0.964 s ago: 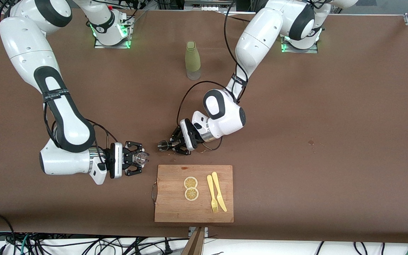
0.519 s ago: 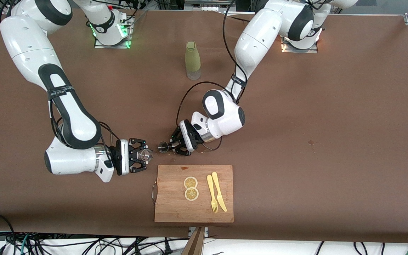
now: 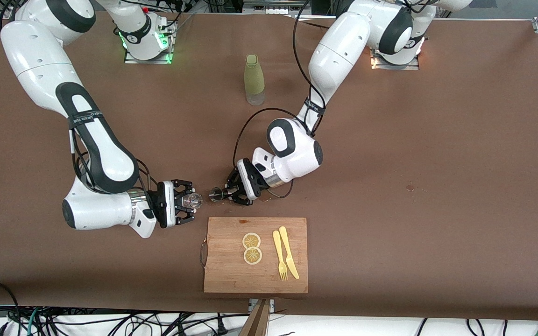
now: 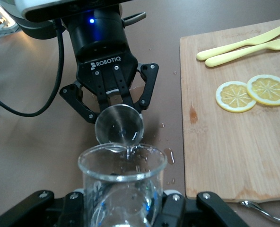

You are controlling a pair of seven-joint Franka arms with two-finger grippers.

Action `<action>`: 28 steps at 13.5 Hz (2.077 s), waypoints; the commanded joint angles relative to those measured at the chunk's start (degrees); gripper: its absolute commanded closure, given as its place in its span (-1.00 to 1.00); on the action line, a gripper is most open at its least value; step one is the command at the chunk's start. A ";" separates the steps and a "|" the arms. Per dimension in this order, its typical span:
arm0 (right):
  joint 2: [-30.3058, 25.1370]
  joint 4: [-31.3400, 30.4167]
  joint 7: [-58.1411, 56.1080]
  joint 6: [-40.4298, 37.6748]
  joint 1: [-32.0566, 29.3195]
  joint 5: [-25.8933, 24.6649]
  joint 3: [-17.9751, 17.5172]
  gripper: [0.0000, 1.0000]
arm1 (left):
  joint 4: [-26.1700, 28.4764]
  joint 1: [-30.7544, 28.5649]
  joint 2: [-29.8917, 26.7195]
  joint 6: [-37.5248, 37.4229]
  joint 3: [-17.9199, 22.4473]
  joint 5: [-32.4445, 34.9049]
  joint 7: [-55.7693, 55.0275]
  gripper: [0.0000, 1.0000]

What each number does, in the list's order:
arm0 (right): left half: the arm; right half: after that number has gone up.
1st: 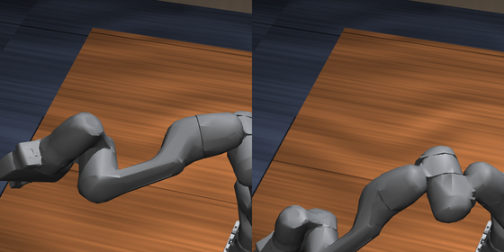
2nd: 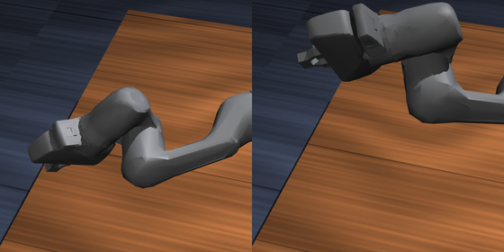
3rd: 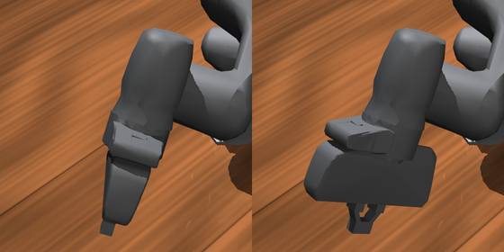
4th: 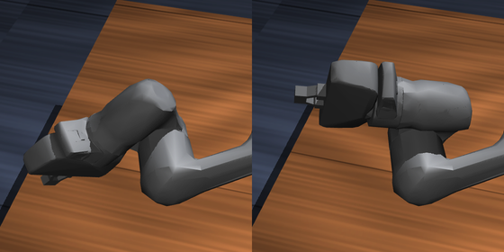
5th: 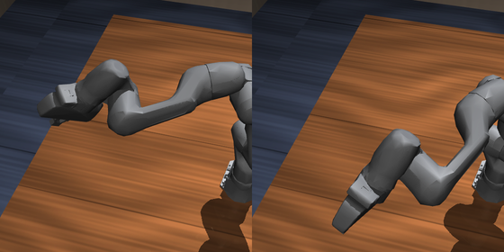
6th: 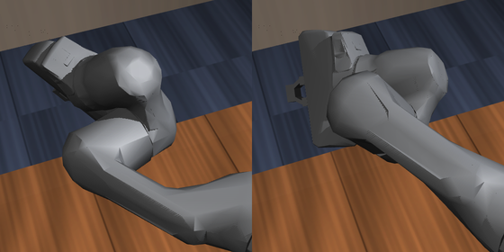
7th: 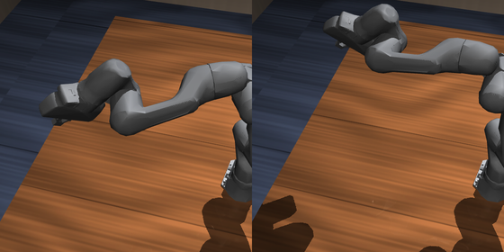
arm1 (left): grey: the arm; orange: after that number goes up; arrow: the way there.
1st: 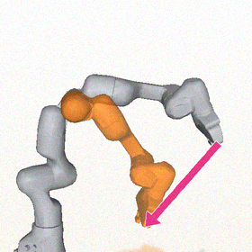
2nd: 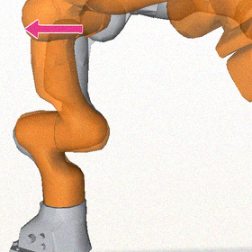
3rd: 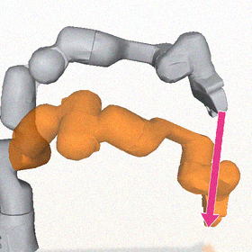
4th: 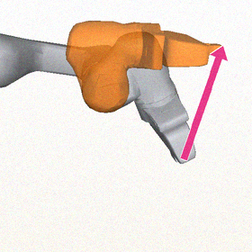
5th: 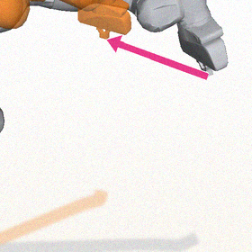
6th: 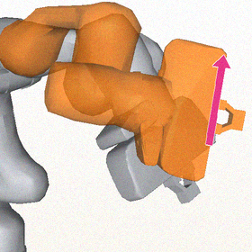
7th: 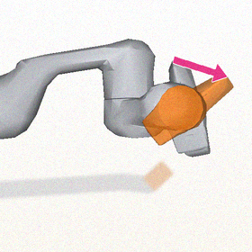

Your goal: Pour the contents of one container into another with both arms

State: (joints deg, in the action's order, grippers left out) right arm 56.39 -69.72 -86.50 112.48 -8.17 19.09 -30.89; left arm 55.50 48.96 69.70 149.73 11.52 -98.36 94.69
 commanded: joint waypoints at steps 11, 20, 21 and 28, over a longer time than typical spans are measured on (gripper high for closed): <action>-0.14 0.73 8.63 -0.94 0.35 -12.93 -5.50 0.48 | -4.26 0.87 1.93 1.18 1.40 -2.45 -1.00 1.00; -0.14 1.60 13.54 -2.17 0.44 -20.31 -7.52 0.48 | -4.35 0.87 2.19 1.09 1.40 -2.45 -0.91 1.00; -0.14 1.69 13.72 -2.26 0.44 -20.58 -7.52 0.48 | -4.35 0.78 2.37 1.18 1.40 -2.45 -0.82 1.00; -0.05 1.78 14.87 -2.26 0.79 -22.34 -7.61 0.48 | -4.44 0.78 2.45 1.18 1.40 -2.45 -0.74 1.00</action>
State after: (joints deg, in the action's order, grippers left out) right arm 56.37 -68.88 -73.08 111.48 -7.57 -1.99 -37.63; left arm 53.84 49.10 70.53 150.07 11.80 -98.36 94.03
